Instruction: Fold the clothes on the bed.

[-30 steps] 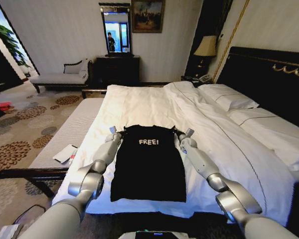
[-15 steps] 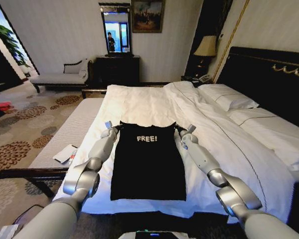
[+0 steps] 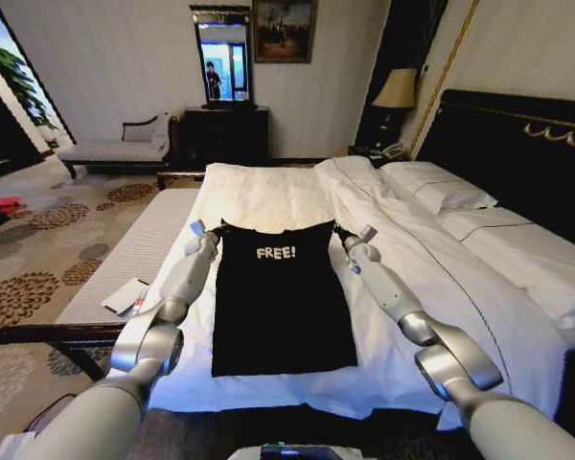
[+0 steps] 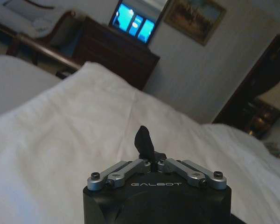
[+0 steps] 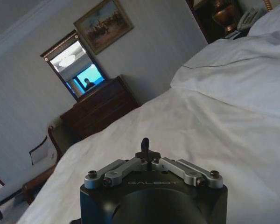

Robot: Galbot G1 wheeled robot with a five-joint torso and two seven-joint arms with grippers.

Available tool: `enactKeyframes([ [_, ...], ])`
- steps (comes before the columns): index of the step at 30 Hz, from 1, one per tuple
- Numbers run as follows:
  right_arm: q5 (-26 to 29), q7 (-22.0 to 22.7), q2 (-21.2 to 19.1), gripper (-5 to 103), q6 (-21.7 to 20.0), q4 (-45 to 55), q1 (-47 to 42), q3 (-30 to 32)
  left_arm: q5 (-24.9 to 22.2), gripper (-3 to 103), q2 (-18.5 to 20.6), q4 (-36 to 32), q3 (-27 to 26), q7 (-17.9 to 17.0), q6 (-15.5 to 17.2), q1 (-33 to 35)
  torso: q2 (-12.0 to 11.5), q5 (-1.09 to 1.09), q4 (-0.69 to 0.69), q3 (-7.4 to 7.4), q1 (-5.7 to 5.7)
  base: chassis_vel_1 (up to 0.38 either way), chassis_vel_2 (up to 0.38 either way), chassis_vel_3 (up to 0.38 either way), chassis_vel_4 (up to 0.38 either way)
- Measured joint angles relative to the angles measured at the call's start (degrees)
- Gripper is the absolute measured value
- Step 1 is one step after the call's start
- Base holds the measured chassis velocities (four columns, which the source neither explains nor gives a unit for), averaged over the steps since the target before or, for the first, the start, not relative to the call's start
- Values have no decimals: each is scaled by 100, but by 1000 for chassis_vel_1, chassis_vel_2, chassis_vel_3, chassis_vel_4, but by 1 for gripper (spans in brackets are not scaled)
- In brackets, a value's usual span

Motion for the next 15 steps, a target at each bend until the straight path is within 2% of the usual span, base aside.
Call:
enactKeyframes([
  [7, 180, 0, -77, 0, 6, 43, 151, -171, -230, 1, 240, -233, 143, -21, 0, -78, 0, 0, -1, 0, 0, 0, 0, 0, 0],
  [10, 313, 61, -214, 0, 33, 364, 64, -199, -523, 1, 464, -889, 306, -210, 40, 280, 0, -1, -4, 0, 1, 0, 0, 0, 0],
  [11, 313, 61, -214, 0, 33, 364, 64, -199, -523, 1, 464, -889, 306, -210, 40, 280, 0, -1, -4, 0, 1, 0, 0, 0, 0],
  [15, 502, 153, -499, 0, 40, 904, -202, -149, -776, 1, 862, -2197, 424, -394, 124, 1038, 0, -1, -1, -1, 0, 0, 0, 0, 0],
])
